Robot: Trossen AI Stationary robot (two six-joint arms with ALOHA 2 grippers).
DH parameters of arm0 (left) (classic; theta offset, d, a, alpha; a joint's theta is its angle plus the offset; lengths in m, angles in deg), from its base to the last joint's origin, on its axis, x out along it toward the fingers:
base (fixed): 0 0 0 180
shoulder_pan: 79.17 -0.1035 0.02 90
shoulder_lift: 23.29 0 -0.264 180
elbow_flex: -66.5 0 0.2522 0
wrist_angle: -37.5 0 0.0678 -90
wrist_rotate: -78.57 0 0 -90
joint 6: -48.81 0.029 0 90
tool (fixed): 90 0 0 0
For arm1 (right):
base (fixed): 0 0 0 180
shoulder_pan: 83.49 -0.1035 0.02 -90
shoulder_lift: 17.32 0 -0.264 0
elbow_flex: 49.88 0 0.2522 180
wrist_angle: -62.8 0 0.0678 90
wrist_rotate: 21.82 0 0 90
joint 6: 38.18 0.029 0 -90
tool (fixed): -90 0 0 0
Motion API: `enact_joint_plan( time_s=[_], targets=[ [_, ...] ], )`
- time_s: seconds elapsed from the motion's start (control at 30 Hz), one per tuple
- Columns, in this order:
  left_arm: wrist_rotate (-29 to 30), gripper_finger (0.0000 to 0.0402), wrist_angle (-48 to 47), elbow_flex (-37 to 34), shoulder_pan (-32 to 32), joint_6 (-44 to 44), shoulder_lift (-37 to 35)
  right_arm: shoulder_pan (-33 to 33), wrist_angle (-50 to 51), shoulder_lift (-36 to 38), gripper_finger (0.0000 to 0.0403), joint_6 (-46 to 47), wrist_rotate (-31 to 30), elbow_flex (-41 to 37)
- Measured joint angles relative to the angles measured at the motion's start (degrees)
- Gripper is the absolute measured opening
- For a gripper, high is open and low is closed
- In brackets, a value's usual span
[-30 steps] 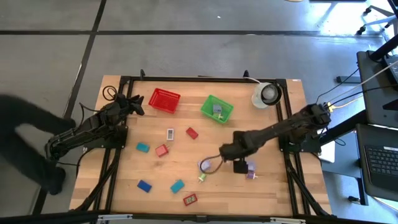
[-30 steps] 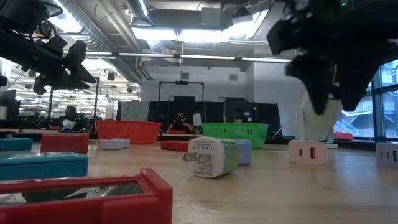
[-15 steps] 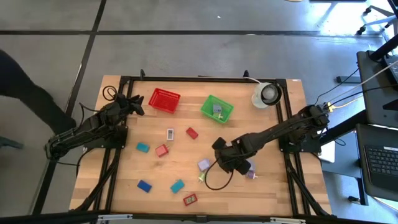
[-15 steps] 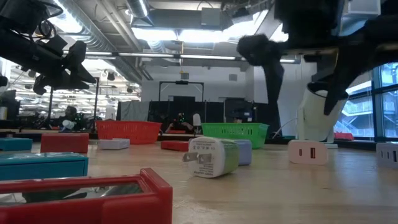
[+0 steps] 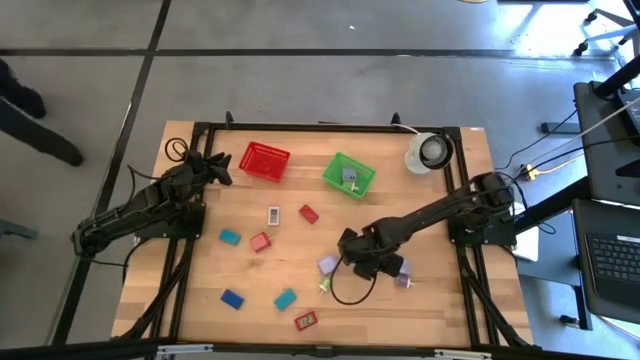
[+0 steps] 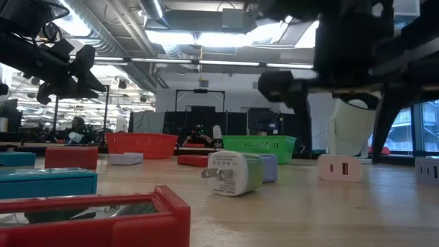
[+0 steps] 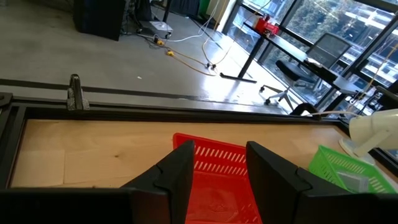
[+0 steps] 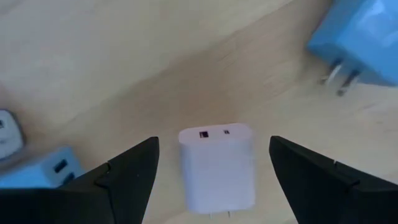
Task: Pick & Place Office items
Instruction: Put the pink charger adapter into the green bin
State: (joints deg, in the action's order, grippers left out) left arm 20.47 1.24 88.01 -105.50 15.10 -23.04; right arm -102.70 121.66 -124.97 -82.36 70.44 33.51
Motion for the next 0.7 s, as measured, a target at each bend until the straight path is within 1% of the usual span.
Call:
enact_joint_plan(
  time_s=[0.13, 0.23, 0.33, 0.47, 0.53, 0.7],
  targets=[
    [0.0, 0.0141, 0.0, 0.0, 0.0, 0.0, 0.0, 0.7, -0.1, -2.0, 0.0306, -1.3, -1.4, 0.0],
    [0.0, 0.0141, 0.0, 0.0, 0.0, 0.0, 0.0, 0.8, 0.1, -2.9, 0.0295, -1.4, -3.4, 0.0],
    [0.0, 0.0141, 0.0, 0.0, 0.0, 0.0, 0.0, 0.8, 0.3, -3.0, 0.0267, -1.4, -4.0, 0.0],
    [0.0, 0.0141, 0.0, 0.0, 0.0, 0.0, 0.0, 0.8, 0.5, -3.0, 0.0211, -1.0, -4.0, 0.0],
    [0.0, 0.0141, 0.0, 0.0, 0.0, 0.0, 0.0, 0.8, 0.1, -3.0, 0.0192, 1.2, -4.2, 0.0],
    [0.0, 0.0141, 0.0, 0.0, 0.0, 0.0, 0.0, 1.0, 0.1, -2.9, 0.0192, 9.6, -4.5, 0.0]
  ],
)
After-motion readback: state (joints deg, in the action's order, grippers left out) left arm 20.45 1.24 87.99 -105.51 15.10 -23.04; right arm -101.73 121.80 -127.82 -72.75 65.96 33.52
